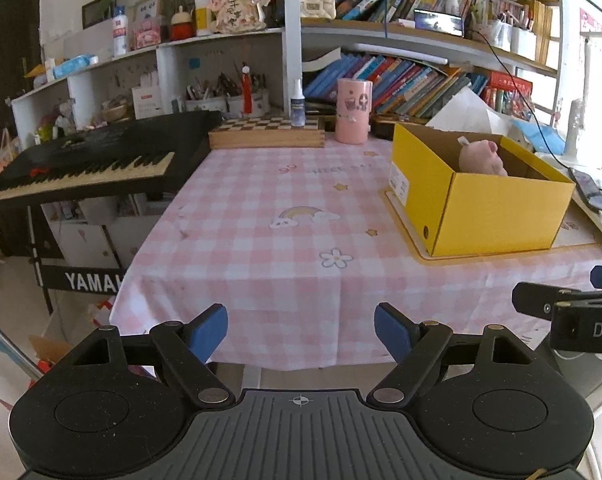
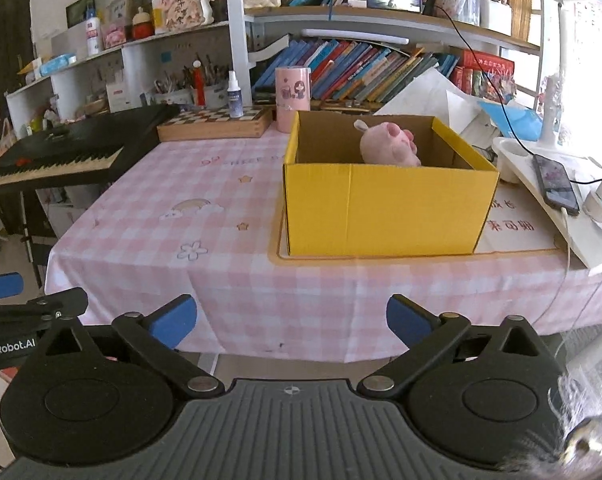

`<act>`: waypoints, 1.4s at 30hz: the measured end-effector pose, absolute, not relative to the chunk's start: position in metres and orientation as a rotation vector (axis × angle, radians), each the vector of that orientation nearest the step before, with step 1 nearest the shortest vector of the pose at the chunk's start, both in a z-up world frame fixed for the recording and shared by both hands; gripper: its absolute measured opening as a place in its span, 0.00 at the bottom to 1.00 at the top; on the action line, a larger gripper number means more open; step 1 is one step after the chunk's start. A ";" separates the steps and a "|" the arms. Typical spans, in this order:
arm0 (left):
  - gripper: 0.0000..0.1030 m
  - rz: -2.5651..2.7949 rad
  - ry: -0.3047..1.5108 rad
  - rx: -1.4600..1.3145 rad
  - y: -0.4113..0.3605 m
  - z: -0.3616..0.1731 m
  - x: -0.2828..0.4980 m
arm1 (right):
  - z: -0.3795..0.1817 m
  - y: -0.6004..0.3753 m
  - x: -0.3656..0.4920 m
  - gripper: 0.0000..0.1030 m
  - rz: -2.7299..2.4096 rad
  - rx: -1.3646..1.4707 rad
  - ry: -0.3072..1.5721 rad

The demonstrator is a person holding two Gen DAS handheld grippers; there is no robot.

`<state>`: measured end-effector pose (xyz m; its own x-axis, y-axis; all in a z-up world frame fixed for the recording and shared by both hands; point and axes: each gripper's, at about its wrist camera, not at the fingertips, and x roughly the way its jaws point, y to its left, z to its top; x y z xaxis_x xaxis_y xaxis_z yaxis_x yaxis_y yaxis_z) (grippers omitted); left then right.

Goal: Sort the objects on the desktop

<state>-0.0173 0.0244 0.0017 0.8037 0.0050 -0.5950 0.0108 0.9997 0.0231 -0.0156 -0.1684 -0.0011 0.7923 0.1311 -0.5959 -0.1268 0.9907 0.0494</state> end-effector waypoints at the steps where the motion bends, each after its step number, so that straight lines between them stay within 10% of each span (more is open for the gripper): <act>1: 0.80 -0.006 0.639 0.027 0.024 0.001 -0.018 | -0.002 -0.168 -0.017 1.00 0.134 0.003 0.647; 42: 0.81 -0.116 0.684 0.090 0.005 0.000 -0.008 | -0.004 -0.168 -0.028 1.00 0.114 -0.016 0.661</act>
<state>-0.0081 0.0047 0.0001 0.7688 -0.0774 -0.6348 0.1363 0.9897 0.0443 -0.0276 -0.1682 -0.0041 0.7832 0.1007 -0.6136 -0.1111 0.9936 0.0213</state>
